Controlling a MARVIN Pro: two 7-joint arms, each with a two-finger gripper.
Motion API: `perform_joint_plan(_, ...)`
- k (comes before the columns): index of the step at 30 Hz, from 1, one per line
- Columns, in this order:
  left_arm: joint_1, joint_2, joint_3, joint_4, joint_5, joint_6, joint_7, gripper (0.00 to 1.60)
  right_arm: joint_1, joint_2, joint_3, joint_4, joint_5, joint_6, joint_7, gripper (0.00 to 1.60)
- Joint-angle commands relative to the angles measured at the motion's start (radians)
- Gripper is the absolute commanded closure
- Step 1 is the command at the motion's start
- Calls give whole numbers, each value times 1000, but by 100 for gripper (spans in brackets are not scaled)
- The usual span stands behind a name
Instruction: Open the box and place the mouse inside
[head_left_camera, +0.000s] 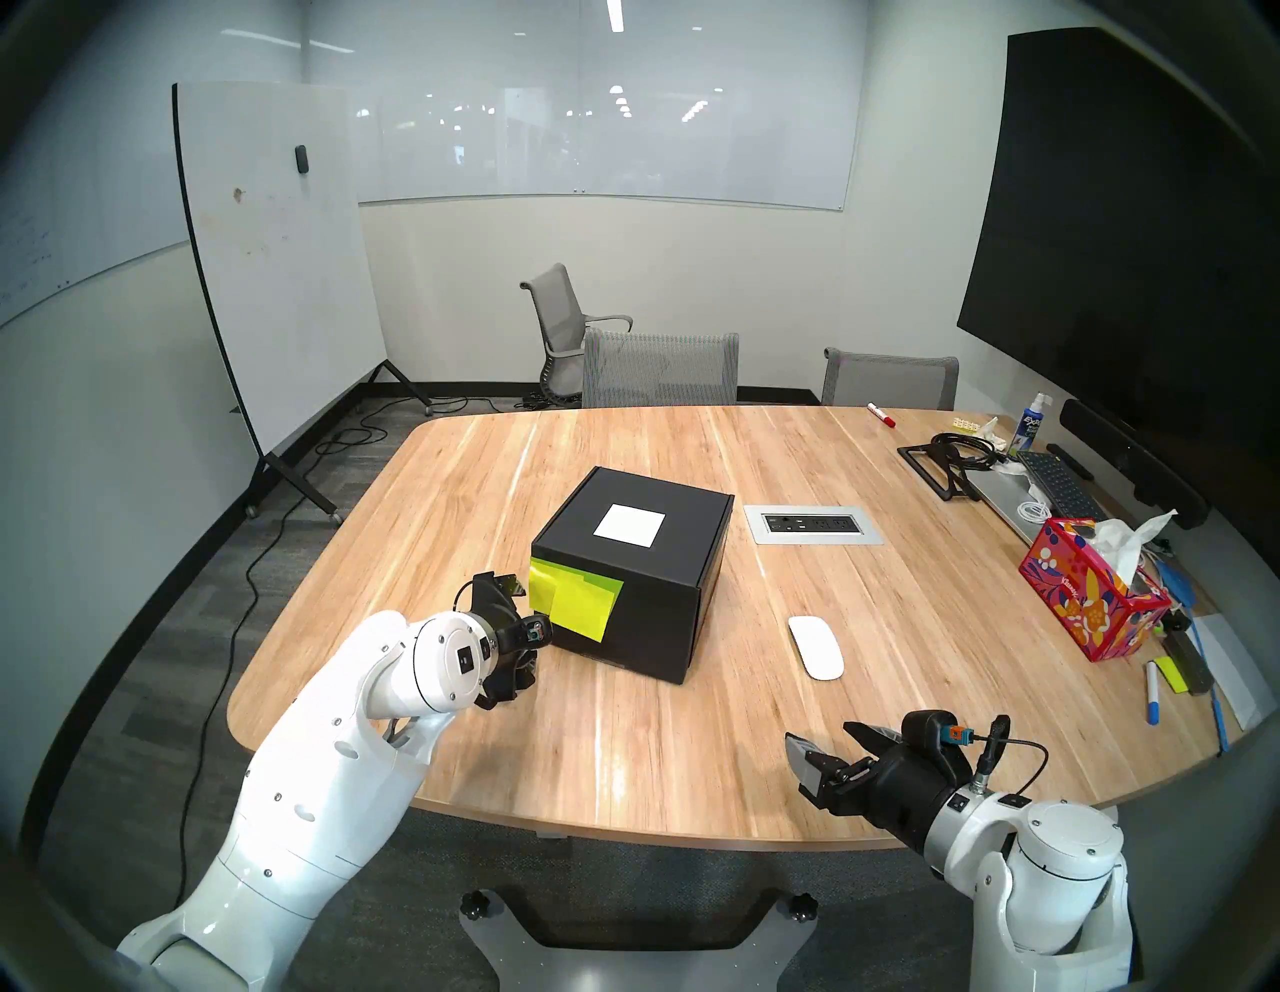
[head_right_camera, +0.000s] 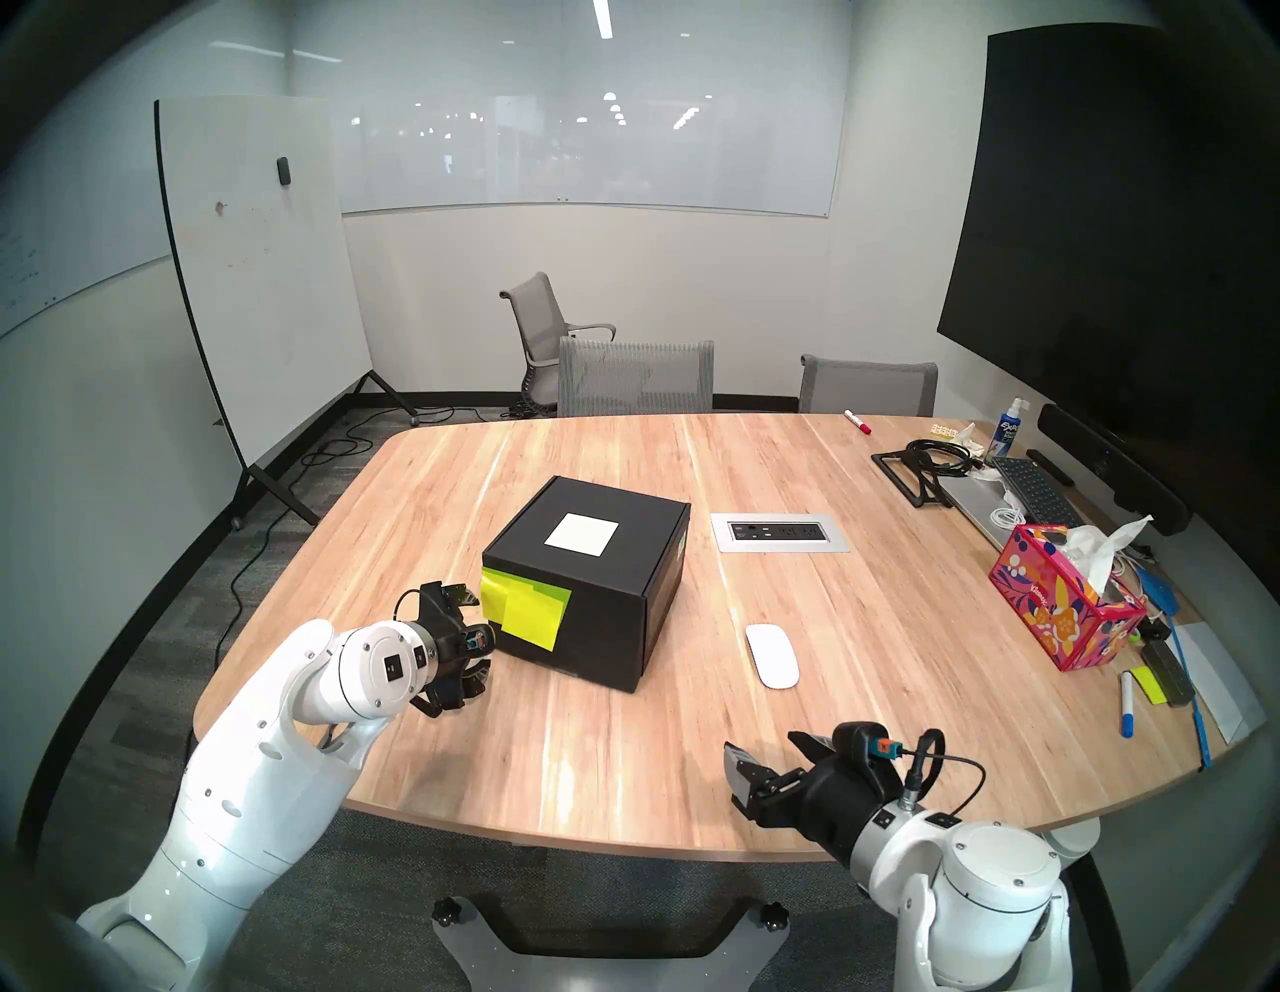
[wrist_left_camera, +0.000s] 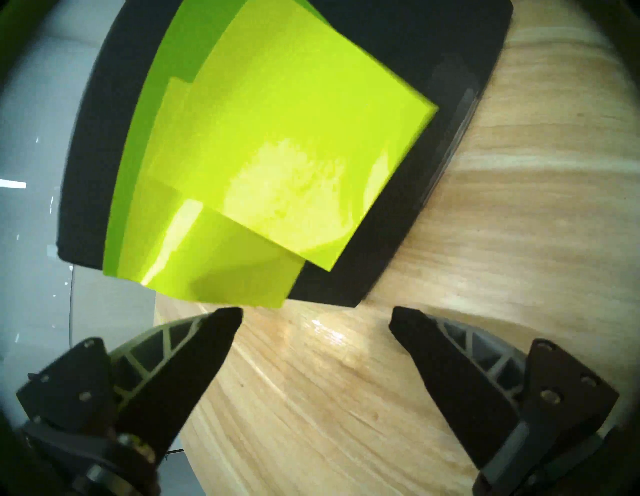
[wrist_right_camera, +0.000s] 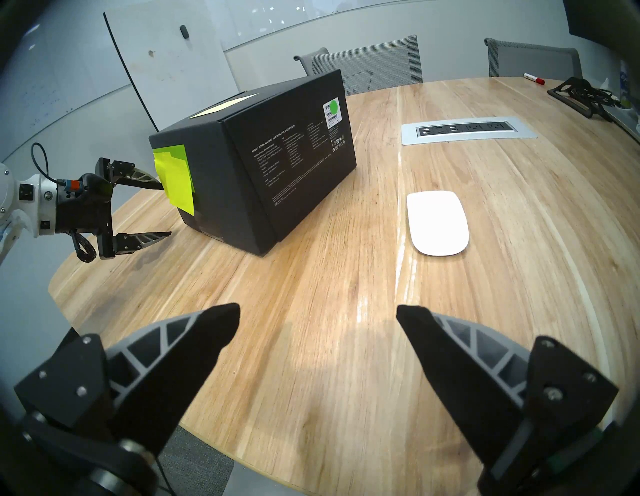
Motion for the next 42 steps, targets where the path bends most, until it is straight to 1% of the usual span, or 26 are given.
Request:
perform_joint_plan(1, -74, 24, -23, 7, -44, 47, -129, 0, 4, 2, 1, -22, -1, -3, 0, 0)
perform_joint_plan(2, -79, 29, -25, 12, -56, 55, -140, 0, 4, 2, 1, -22, -1, -3, 0, 0)
perform_joint_plan(4, -98, 36, -30, 27, -70, 77, -196, 0, 4, 1, 1, -22, -1, -3, 0, 0)
perform_joint_plan(5, -108, 49, -21, 39, -93, 95, -188, 0, 5, 1, 1, -22, -1, -3, 0, 0)
perform_joint_plan(6, -108, 49, -21, 39, -93, 95, -188, 0, 5, 1, 1, -22, -1, -3, 0, 0)
perform_joint_plan(7, -130, 55, -21, 59, -99, 109, -242, 0, 5, 1, 1, -22, -1, -3, 0, 0)
perform_joint_plan(9, -139, 59, -17, 71, -108, 119, -260, 0, 5, 1, 1, -22, -1, -3, 0, 0)
perform_joint_plan(10, -160, 53, -24, 83, -95, 129, -342, 0, 5, 1, 1, -22, -2, -3, 1, 0)
perform_joint_plan(11, -175, 59, -19, 97, -108, 142, -373, 0, 4, 1, 1, -22, -2, -3, 1, 0)
perform_joint_plan(12, -175, 59, -19, 97, -108, 142, -373, 0, 4, 1, 1, -22, -2, -3, 1, 0)
perform_joint_plan(13, -177, 69, -9, 101, -128, 149, -350, 0, 4, 1, 1, -22, -2, -3, 1, 0)
perform_joint_plan(14, -184, 74, -4, 107, -138, 154, -362, 0, 4, 1, 1, -23, -2, -3, 1, 0)
perform_joint_plan(16, -203, 72, -3, 118, -130, 170, -425, 0, 4, 0, 1, -23, -3, -3, 1, 0)
perform_joint_plan(17, -209, 85, 13, 122, -156, 184, -409, 0, 4, 0, 1, -23, -3, -3, 1, 0)
perform_joint_plan(20, -245, 89, 33, 144, -163, 226, -476, 0, 5, 0, 1, -23, -3, -3, 1, 0)
perform_joint_plan(21, -263, 80, 32, 158, -142, 239, -538, 0, 5, 0, 1, -23, -3, -3, 2, 0)
perform_joint_plan(22, -263, 80, 32, 158, -142, 239, -538, 0, 5, 0, 1, -23, -3, -3, 2, 0)
perform_joint_plan(23, -270, 93, 52, 165, -167, 257, -515, 0, 5, 0, 1, -23, -3, -3, 2, 0)
perform_joint_plan(25, -289, 78, 61, 191, -146, 286, -553, 0, 5, -1, 2, -23, -3, -3, 2, 0)
perform_joint_plan(26, -296, 83, 77, 200, -160, 299, -538, 13, 5, -1, 2, -23, -4, -3, 2, 0)
perform_joint_plan(27, -300, 83, 86, 207, -169, 313, -524, 38, 5, -1, 2, -23, -4, -3, 2, 0)
perform_joint_plan(28, -305, 79, 91, 216, -174, 326, -515, 88, 5, -1, 2, -23, -4, -3, 2, 0)
perform_joint_plan(30, -313, 83, 106, 230, -205, 341, -488, 160, 5, -1, 2, -23, -4, -3, 2, 0)
perform_joint_plan(32, -318, 93, 120, 237, -244, 354, -451, 160, 5, -1, 2, -23, -4, -3, 3, 0)
perform_joint_plan(35, -331, 110, 130, 243, -296, 373, -432, 160, 5, -2, 2, -22, -4, -3, 3, 0)
perform_joint_plan(42, -385, 146, 146, 271, -457, 447, -373, 160, 6, -2, 2, -21, -5, -4, 4, 0)
